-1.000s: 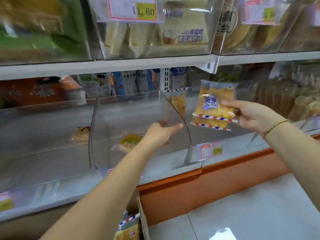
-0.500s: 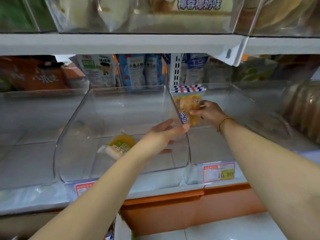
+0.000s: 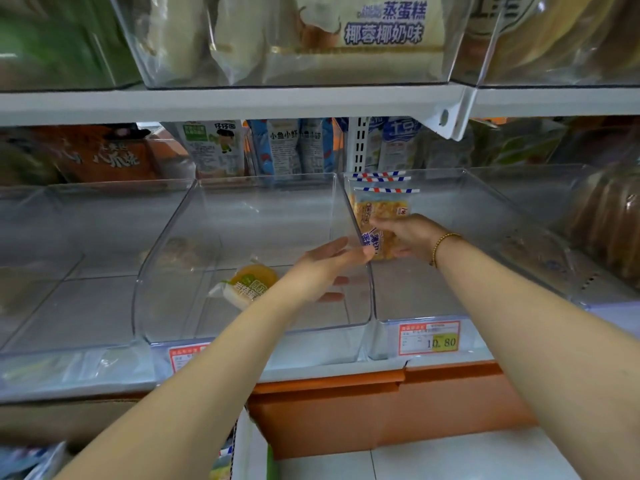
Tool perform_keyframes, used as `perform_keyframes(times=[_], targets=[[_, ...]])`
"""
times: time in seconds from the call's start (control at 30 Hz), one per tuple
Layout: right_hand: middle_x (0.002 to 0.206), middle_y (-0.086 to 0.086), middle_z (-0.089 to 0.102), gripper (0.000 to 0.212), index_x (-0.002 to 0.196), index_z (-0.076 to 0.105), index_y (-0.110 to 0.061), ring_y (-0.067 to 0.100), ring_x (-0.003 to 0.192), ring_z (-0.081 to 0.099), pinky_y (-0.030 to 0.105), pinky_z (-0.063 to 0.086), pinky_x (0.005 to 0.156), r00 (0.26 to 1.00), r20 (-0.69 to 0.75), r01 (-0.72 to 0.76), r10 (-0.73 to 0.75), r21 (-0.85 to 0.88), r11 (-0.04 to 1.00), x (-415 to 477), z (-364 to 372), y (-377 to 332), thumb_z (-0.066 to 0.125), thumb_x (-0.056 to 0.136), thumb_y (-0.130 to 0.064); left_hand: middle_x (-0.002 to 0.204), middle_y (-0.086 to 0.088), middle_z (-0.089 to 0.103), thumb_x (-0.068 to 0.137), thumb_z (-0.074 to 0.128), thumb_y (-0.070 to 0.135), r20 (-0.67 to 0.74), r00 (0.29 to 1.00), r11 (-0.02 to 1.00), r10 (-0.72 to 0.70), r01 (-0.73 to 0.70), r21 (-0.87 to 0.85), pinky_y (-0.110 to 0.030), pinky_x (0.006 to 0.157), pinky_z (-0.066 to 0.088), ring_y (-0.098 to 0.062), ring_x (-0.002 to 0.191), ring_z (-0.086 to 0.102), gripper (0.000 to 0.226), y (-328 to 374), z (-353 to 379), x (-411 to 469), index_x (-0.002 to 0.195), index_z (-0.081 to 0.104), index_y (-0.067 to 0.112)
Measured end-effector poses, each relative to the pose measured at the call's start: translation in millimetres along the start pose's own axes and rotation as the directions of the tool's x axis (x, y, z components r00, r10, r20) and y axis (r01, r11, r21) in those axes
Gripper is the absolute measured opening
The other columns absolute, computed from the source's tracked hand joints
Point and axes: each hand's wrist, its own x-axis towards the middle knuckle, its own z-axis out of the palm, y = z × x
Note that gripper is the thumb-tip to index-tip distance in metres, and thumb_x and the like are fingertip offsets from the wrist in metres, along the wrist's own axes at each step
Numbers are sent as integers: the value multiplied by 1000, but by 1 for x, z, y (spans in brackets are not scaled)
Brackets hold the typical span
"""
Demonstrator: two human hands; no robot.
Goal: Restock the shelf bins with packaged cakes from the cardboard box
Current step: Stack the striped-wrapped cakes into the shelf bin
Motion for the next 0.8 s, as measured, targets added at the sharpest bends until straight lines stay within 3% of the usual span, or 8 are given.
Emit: perform_keyframes(times=[0.13,0.2,0.27,0.33,0.47,0.6,0.7,0.8], targets=[[119,0,57,35,114,57,-15,20,107,54,28,49,79,995,-89,16,-37,-226,974,-34,-5,-23,64,89,-38,132,0,57,86,64,49,-53,999,999,-11,13,42,-33,92,49,-19,109,60,58,11,6,-12,136,48,24],[117,5,60,34,111,59,-12,22,104,56,27,45,79,985,-138,58,-106,-314,948,-57,-10,-36,65,89,-37,121,-2,64,84,66,49,-132,990,988,44,-24,150,-30,85,52,-16,100,64,59,16,7,-24,132,54,17],[97,5,62,23,95,63,-11,23,92,59,28,45,73,963,-156,122,-219,-471,873,-87,-9,-48,63,90,-33,105,-1,70,81,70,49,-205,963,960,174,-120,253,-29,82,55,-12,91,67,55,18,3,-48,122,63,14],[75,6,59,29,81,64,-8,24,78,58,27,41,59,921,-153,196,-357,-610,768,-124,0,-56,59,92,-35,87,1,72,82,71,42,-254,927,947,276,-218,236,-28,79,55,-8,81,67,31,17,-5,-83,98,69,16],[66,-4,55,36,70,65,-9,11,64,51,27,34,61,854,-23,370,-519,-675,639,-203,34,-51,65,87,-41,61,0,65,86,70,17,-332,879,939,342,-301,169,-32,72,54,-18,67,62,27,-6,-41,-170,66,53,13],[63,-6,55,32,70,60,-15,4,60,48,20,34,52,846,199,494,-495,-643,585,-272,83,-41,68,84,-42,63,0,63,85,72,22,-313,923,940,226,-123,317,-22,66,47,-10,61,57,29,-48,-84,-264,65,51,15],[62,-11,50,23,76,61,-20,3,60,47,20,33,53,818,382,570,-431,-641,514,-302,128,-27,70,83,-40,64,3,65,81,76,32,-307,947,919,91,39,393,-30,69,47,-11,63,58,27,-79,-116,-323,72,57,15],[72,-13,52,15,77,56,-24,13,76,55,23,37,60,775,534,631,-338,-626,459,-312,176,-10,69,82,-19,78,3,67,78,77,32,-339,941,768,16,205,606,-28,74,46,-10,72,59,22,-112,-141,-359,77,60,18]])
